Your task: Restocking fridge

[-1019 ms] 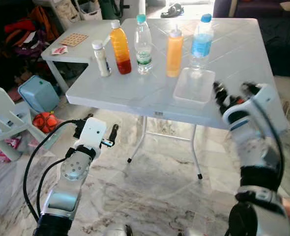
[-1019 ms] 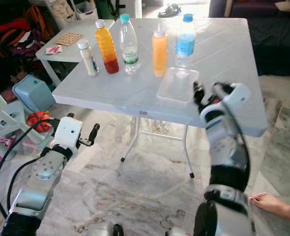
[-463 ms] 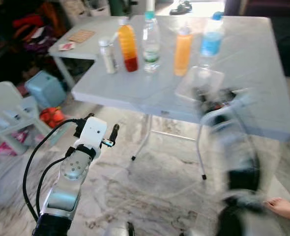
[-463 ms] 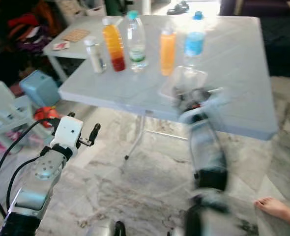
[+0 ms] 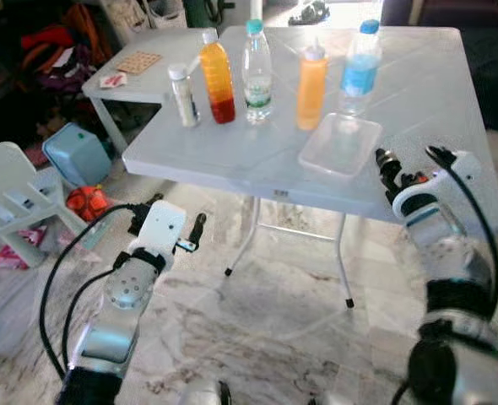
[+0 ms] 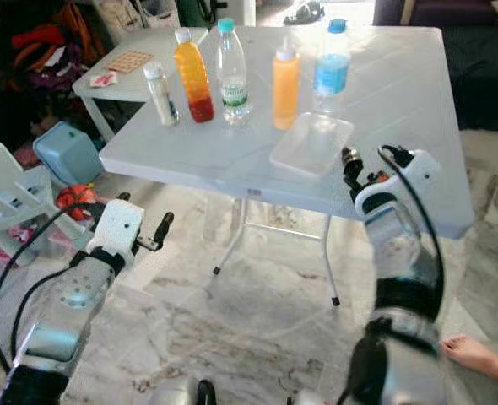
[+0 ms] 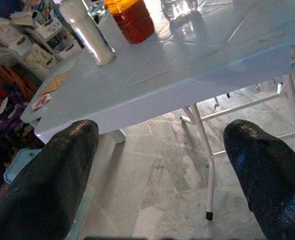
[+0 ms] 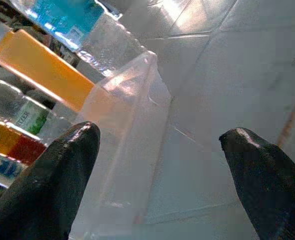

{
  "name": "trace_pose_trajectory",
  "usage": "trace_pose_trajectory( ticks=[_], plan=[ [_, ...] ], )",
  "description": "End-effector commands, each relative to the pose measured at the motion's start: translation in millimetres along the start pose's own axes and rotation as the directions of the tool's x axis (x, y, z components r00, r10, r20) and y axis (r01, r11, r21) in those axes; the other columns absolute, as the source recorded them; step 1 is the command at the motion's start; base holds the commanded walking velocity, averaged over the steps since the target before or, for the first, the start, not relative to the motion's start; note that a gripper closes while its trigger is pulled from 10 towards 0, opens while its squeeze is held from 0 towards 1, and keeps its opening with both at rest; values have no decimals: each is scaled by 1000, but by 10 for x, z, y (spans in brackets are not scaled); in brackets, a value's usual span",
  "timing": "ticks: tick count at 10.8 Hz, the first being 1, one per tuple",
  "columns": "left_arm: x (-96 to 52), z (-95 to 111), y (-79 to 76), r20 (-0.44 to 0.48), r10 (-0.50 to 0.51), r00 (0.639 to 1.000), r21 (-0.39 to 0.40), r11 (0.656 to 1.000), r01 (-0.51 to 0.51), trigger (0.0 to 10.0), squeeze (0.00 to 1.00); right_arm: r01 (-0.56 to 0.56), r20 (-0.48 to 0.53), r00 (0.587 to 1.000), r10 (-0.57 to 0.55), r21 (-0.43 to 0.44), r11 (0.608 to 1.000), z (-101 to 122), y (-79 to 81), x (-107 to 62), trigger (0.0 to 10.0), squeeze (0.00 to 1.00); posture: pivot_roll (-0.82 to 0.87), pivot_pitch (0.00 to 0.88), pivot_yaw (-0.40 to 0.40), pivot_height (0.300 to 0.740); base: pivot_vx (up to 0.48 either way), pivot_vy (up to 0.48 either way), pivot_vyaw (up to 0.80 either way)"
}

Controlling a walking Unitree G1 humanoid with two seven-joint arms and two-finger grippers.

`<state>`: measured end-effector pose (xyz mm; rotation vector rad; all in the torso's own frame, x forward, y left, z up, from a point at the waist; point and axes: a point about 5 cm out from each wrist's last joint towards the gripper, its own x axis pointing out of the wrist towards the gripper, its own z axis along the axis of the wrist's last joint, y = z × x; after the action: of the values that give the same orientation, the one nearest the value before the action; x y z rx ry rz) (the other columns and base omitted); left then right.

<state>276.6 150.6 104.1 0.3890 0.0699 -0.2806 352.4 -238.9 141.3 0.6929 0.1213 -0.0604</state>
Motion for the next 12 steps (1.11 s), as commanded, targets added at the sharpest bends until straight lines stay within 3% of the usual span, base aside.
trace_pose_trajectory(
  ticks=[1,4,8,9,10,12],
  plan=[
    [-17,2,63,-4,5,1000,22,1000,-4,10000,0,-65,-23,998,65,-8,998,13,139,74,10000,0,62,37,137,740,0,0,0],
    [-47,23,69,-5,-5,1000,40,999,5,10000,0,-173,-104,980,170,-19,985,-12,337,220,10000,0,81,53,150,740,0,0,0],
    [-133,39,127,-7,-7,1000,68,998,7,10000,0,-200,-147,967,207,55,978,-154,454,311,9647,0,121,89,155,740,0,0,0],
    [-168,31,127,-13,-13,1000,66,998,14,10000,0,-197,-128,970,207,88,976,-141,462,329,1255,0,124,94,158,740,0,0,0],
    [-180,31,117,-13,-27,1000,59,998,28,10000,0,-193,-123,971,206,108,975,-137,465,334,0,0,128,99,161,740,0,0,0],
    [-219,51,84,-9,-84,996,47,995,84,10000,0,-206,-106,969,223,153,967,-138,545,364,0,0,132,116,177,740,0,0,0]
  ],
)
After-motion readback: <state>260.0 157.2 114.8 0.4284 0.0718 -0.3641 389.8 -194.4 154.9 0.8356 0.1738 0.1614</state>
